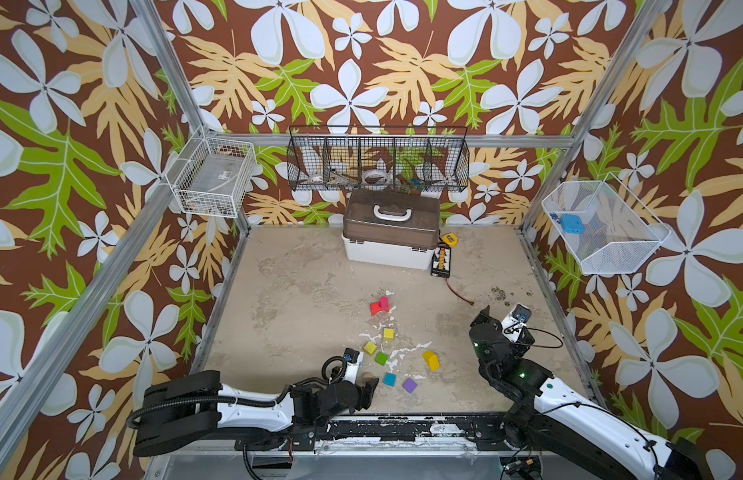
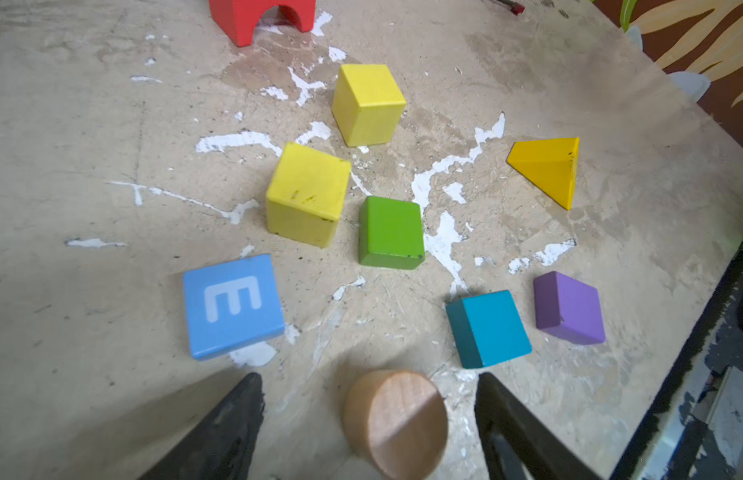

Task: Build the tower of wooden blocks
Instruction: 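Withdraw the right arm toward the robot while the left gripper reaches the wooden cylinder, then close the left gripper on the wooden cylinder and lift it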

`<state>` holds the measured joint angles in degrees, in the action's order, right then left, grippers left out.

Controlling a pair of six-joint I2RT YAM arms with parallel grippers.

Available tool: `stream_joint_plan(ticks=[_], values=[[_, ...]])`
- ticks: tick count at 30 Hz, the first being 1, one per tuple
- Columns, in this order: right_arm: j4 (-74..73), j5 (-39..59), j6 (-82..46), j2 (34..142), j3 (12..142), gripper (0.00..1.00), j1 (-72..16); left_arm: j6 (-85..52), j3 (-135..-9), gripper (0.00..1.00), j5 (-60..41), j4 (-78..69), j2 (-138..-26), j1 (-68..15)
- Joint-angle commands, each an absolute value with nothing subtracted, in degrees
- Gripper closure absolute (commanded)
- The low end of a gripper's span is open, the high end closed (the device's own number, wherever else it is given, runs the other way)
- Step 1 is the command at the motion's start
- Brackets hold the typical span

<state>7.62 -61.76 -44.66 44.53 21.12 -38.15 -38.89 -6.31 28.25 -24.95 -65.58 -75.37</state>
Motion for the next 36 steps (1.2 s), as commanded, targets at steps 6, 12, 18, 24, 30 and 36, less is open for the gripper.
stream_joint_plan(ticks=[6, 12, 18, 24, 30, 36], values=[[6.6, -58.7, -43.3, 47.7, 22.7, 0.0, -35.1, -40.5, -11.0, 0.23, 31.9, -23.3, -75.6, -78.9], [5.8, -58.1, -42.5, 48.3, 22.8, 0.0, -34.9, -40.1, -12.1, 0.37, 32.1, -21.5, -76.1, -79.1], [5.6, -57.8, -42.0, 49.3, 23.2, 0.0, -34.9, -40.4, -11.8, 0.52, 30.5, -19.8, -73.3, -79.3], [5.6, -57.7, -42.0, 49.7, 23.5, 0.0, -34.9, -41.2, -11.2, 0.57, 31.2, -19.0, -71.9, -80.0], [5.6, -57.6, -41.9, 49.8, 23.5, 0.0, -34.9, -41.1, -11.1, 0.66, 31.9, -18.7, -71.4, -79.9], [5.6, -57.5, -41.9, 50.1, 23.6, 0.0, -34.9, -41.1, -11.5, 0.77, 32.0, -18.8, -72.2, -80.1]])
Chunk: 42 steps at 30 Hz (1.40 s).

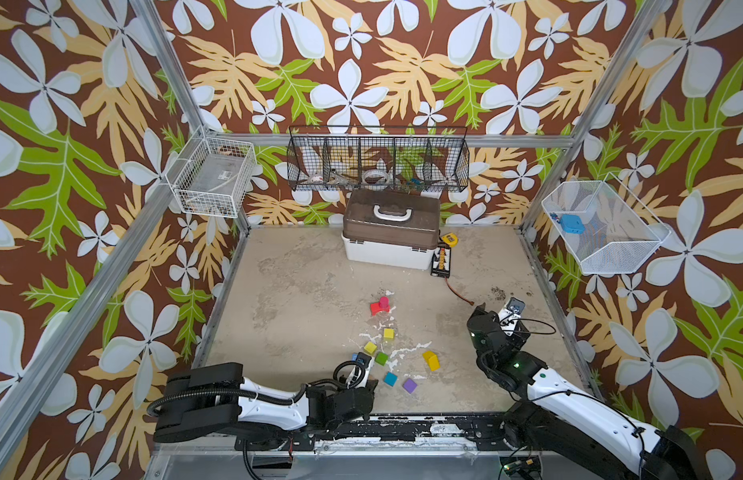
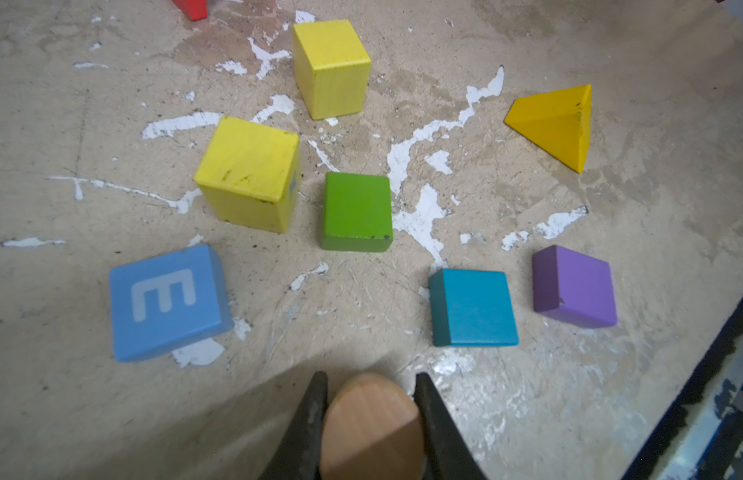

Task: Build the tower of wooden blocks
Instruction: 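Close the left gripper on the wooden cylinder and lift it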

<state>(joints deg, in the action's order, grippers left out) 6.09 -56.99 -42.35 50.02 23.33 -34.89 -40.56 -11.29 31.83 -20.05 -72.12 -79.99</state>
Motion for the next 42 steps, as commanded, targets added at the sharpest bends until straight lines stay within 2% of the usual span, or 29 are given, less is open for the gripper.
stream_joint_plan(ticks=[1, 5, 8, 13, 16, 22, 24, 28, 31, 35, 37, 39, 42], values=[[5.6, -57.5, -41.9, 50.2, 23.6, 0.0, -34.9, -41.0, -11.6, 0.79, 31.9, -18.8, -71.9, -80.0], [5.7, -57.5, -41.9, 50.5, 23.8, 0.0, -34.9, -39.6, -15.0, 0.9, 33.6, -15.3, -69.5, -79.9], [5.7, -57.7, -41.9, 50.8, 23.9, 0.0, -34.8, -36.3, -22.5, 0.99, 35.4, -8.8, -66.8, -80.0], [5.8, -57.6, -42.1, 50.2, 23.7, 0.0, -34.7, -29.2, -33.3, 1.0, 42.6, -1.9, -62.3, -79.8], [5.1, -57.2, -41.8, 49.5, 23.2, 0.0, -34.6, -18.7, -35.3, 1.0, 40.6, -3.2, -59.0, -78.1], [1.9, -54.5, -38.7, 49.9, 22.7, 0.0, -34.6, -3.0, -32.5, 1.0, 25.5, -11.0, -50.8, -64.7], [2.0, -54.3, -38.6, 50.8, 23.1, 0.0, -34.6, 3.9, -32.0, 1.0, 14.8, -11.8, -50.3, -58.8], [2.1, -53.9, -38.4, 51.9, 23.7, 0.0, -34.6, 15.5, -29.7, 1.0, 8.4, -15.9, -51.1, -49.0], [2.0, -54.0, -38.4, 51.6, 23.6, 0.0, -34.6, 24.3, -26.8, 1.0, 4.6, -21.1, -50.9, -45.4], [1.3, -53.3, -38.0, 50.8, 23.0, 0.0, -34.6, 28.8, -26.6, 1.0, -9.8, -21.2, -51.6, -36.6], [1.1, -53.2, -37.8, 50.8, 22.8, 0.0, -34.6, 26.5, -28.2, 1.0, -17.4, -21.1, -54.5, -30.1], [1.2, -53.5, -38.0, 50.9, 22.9, 0.0, -34.6, 24.7, -28.8, 1.0, -20.2, -22.7, -58.3, -27.4], [1.3, -54.2, -38.3, 51.0, 23.1, 0.0, -34.6, 23.8, -29.9, 1.0, -19.1, -23.1, -64.9, -27.3]])
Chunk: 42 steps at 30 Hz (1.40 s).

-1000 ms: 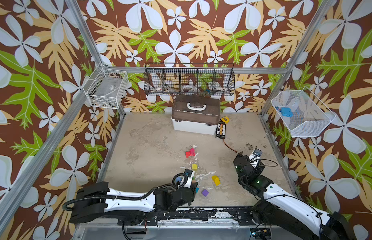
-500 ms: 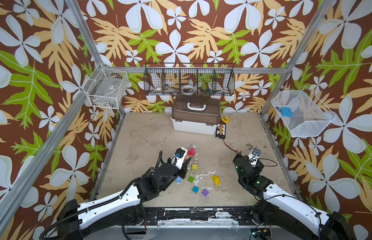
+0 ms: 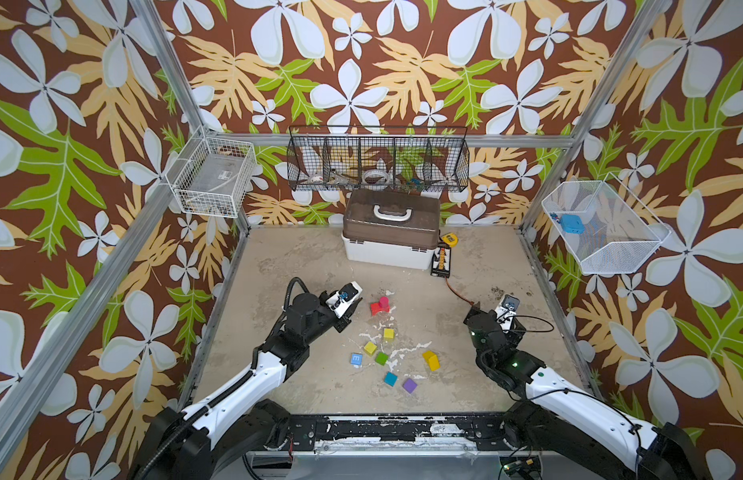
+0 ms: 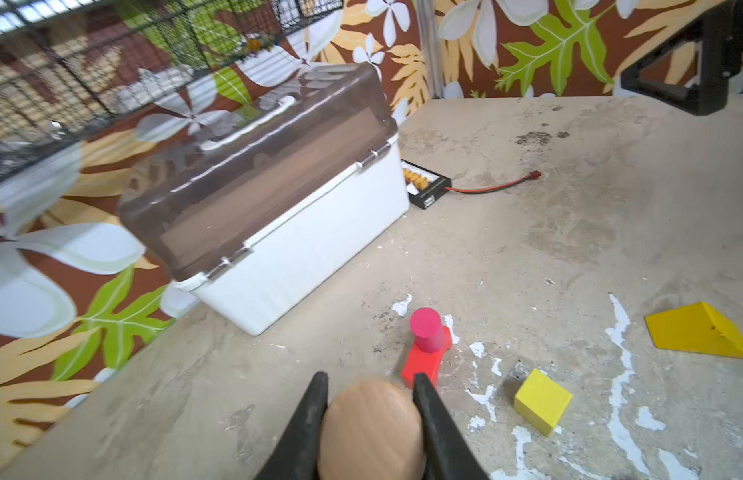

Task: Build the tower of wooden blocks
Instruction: 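Close the left gripper on the wooden cylinder and lift it, then carry the wooden cylinder toward the pink cylinder on the red arch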

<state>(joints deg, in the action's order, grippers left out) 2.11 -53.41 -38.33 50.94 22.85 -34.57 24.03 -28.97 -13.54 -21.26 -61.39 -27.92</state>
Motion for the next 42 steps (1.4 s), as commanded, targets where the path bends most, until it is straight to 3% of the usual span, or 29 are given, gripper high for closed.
stream_joint_plan(ticks=[1, 10, 15, 22, 33, 42], values=[[1.3, -54.4, -38.3, 51.1, 23.1, 0.0, -34.6, 23.7, -30.2, 1.0, -18.7, -23.0, -66.5, -27.3], [1.8, -54.3, -38.4, 54.8, 24.9, 0.0, -34.6, 21.8, -25.4, 1.0, -19.4, -31.4, -69.7, -27.3], [2.7, -54.5, -38.8, 55.7, 25.6, 0.0, -34.6, 23.0, -30.2, 1.0, -20.2, -26.7, -77.1, -27.6], [2.4, -54.2, -38.7, 54.8, 25.1, 0.0, -34.6, 23.3, -29.7, 1.0, -17.8, -27.4, -77.1, -27.7], [2.6, -54.3, -38.8, 55.0, 25.3, 0.0, -34.6, 29.1, -41.0, 1.0, -16.1, -18.0, -88.4, -27.7], [2.6, -54.3, -38.8, 55.3, 25.5, 0.0, -34.5, 36.7, -53.7, 1.0, -19.0, -1.6, -95.7, -27.7]])
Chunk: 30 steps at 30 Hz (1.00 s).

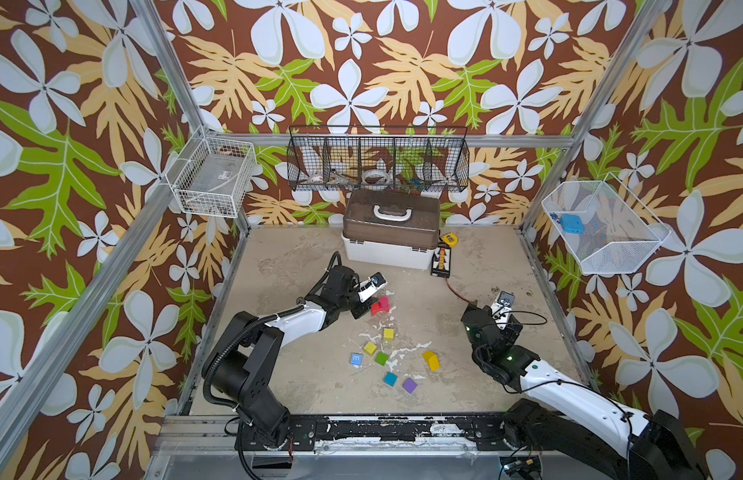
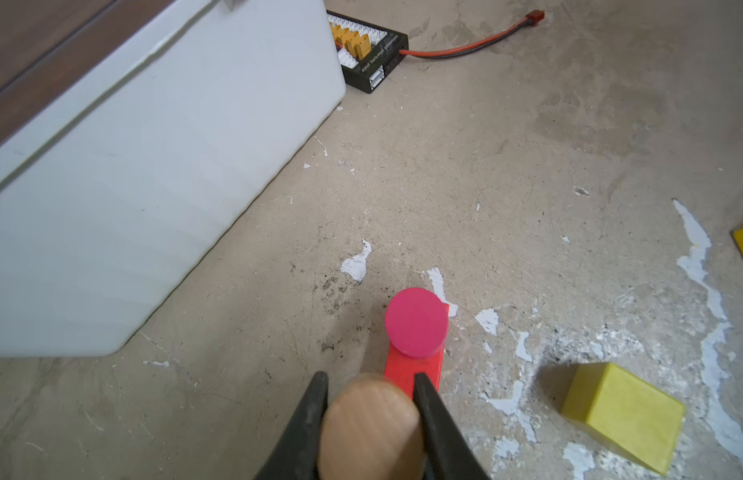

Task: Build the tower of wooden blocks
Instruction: 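Carry the wooden cylinder toward the pink cylinder on the red arch, then lower the wooden cylinder onto the red arch beside the pink cylinder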

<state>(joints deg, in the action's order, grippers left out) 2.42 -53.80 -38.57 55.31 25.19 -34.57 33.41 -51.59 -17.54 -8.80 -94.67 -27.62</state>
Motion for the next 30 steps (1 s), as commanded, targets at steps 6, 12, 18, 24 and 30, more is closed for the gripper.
stream_joint_plan(ticks=[6, 12, 18, 24, 30], values=[[2.5, -54.1, -38.5, 55.6, 25.5, 0.0, -34.6, 37.3, -53.7, 1.0, -19.4, -0.9, -96.7, -27.7], [2.5, -54.0, -38.4, 55.9, 25.8, 0.0, -34.6, 37.4, -54.5, 1.0, -20.3, -0.4, -98.3, -27.7], [2.6, -54.0, -38.5, 56.0, 25.8, 0.0, -34.6, 37.4, -55.8, 1.0, -20.6, 0.0, -100.4, -27.7], [2.6, -53.9, -38.4, 56.3, 25.9, 0.0, -34.6, 37.4, -56.5, 1.0, -20.9, -0.1, -101.7, -27.7], [2.6, -53.9, -38.4, 56.7, 26.1, 0.0, -34.6, 37.4, -57.0, 1.0, -20.8, -0.2, -102.3, -27.7]])
